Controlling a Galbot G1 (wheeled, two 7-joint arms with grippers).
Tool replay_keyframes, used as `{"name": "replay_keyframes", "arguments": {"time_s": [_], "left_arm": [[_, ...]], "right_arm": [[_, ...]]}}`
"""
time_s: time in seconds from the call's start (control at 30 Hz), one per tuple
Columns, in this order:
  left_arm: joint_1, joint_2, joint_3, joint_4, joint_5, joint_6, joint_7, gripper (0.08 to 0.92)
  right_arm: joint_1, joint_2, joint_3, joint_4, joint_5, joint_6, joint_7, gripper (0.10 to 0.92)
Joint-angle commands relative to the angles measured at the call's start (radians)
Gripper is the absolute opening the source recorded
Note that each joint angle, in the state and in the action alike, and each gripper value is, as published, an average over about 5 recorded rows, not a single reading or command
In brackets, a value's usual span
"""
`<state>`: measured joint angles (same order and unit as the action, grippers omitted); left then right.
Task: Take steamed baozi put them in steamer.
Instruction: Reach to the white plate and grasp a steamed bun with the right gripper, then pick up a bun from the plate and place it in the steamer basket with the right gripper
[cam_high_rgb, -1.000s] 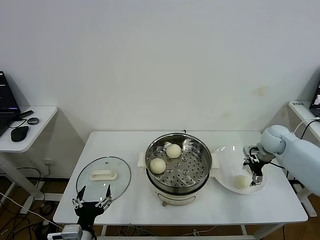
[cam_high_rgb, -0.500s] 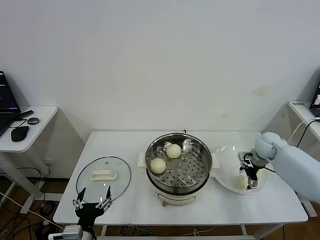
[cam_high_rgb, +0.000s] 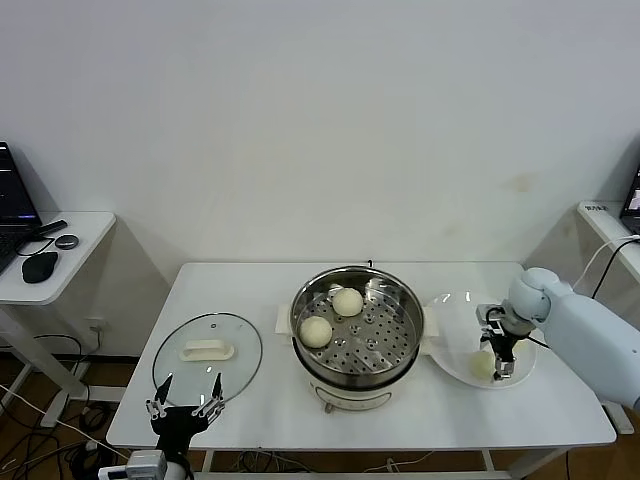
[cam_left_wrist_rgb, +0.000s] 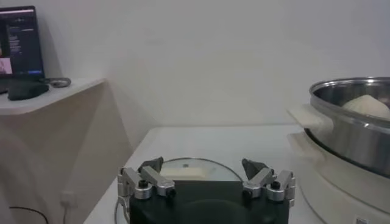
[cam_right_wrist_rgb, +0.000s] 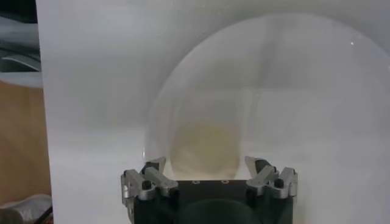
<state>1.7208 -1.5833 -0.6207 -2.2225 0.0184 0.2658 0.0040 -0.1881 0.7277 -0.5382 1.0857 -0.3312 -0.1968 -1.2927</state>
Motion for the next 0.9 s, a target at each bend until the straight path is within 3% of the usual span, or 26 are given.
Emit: {"name": "replay_keyframes", "arguments": {"time_s": [0.03,0.57,0.9], "left_arm": [[0.000,-0.001,0.002,0.000,0.001,0.000,0.000,0.823],[-0.002,-0.003,0.005,0.000,0.001,0.000,0.000,0.823],[-0.032,-0.007,0.016,0.013,0.016,-0.001,-0.007,0.823]], "right_arm": [[-0.005,0.006,0.006,-0.014,0.014,-0.005,-0.003,0.772],[0.005,-0.004,0.007,-0.005,0.043,-0.017,-0.009,0.372],[0.300,-0.059,-0.125,0.070,0.191,-0.033,-0.064,0.362]]}}
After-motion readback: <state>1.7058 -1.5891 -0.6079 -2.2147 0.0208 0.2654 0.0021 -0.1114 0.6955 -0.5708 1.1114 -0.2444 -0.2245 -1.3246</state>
